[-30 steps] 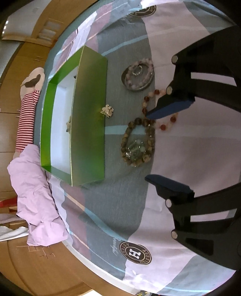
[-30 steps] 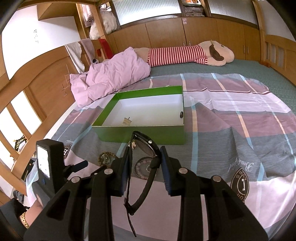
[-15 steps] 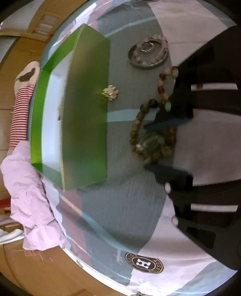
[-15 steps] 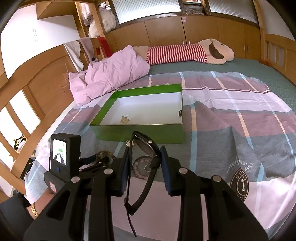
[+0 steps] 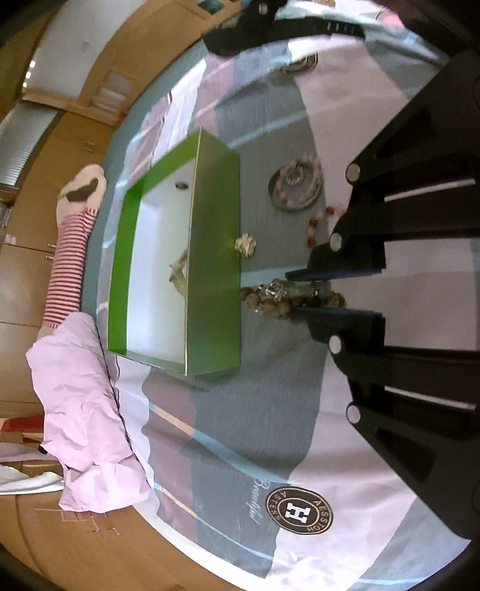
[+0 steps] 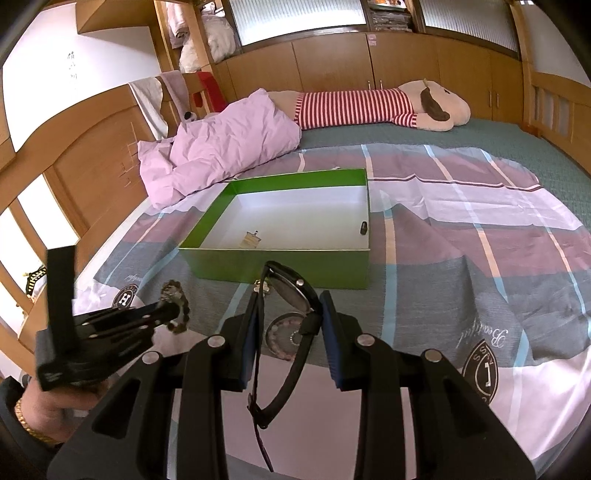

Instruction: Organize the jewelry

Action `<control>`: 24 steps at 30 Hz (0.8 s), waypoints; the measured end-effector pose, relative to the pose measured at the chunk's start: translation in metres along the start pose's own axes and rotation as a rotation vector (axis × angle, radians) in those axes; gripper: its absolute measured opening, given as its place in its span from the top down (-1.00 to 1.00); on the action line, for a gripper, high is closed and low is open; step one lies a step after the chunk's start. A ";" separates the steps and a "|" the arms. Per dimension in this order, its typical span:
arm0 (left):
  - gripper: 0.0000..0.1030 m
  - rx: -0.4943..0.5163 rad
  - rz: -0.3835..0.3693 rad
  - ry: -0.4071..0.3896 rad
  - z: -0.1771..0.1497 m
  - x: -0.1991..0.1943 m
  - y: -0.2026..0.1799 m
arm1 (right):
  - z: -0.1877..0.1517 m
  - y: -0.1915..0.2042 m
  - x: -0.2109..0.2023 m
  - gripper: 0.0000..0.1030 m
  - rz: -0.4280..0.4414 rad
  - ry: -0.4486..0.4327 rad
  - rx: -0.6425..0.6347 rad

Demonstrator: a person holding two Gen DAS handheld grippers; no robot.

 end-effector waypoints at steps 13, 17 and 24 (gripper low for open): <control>-0.89 0.018 0.091 0.025 -0.013 -0.007 0.003 | -0.003 0.002 0.001 0.38 -0.017 0.006 -0.010; -0.01 0.098 0.095 0.050 -0.017 0.001 -0.006 | -0.003 0.002 0.002 0.38 -0.015 0.010 -0.012; 0.35 0.129 0.141 0.113 -0.028 0.031 -0.005 | -0.003 0.005 0.004 0.38 -0.012 0.013 -0.020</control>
Point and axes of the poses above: each gripper's, at about its wrist camera, not at the fingertips, and x roughly the way its jaws point, y to its left, z to its top, the point moved 8 cm from there along x, roughly the way its jaws point, and after that the axes turned 10 degrees about y, right-handed, at the moved point
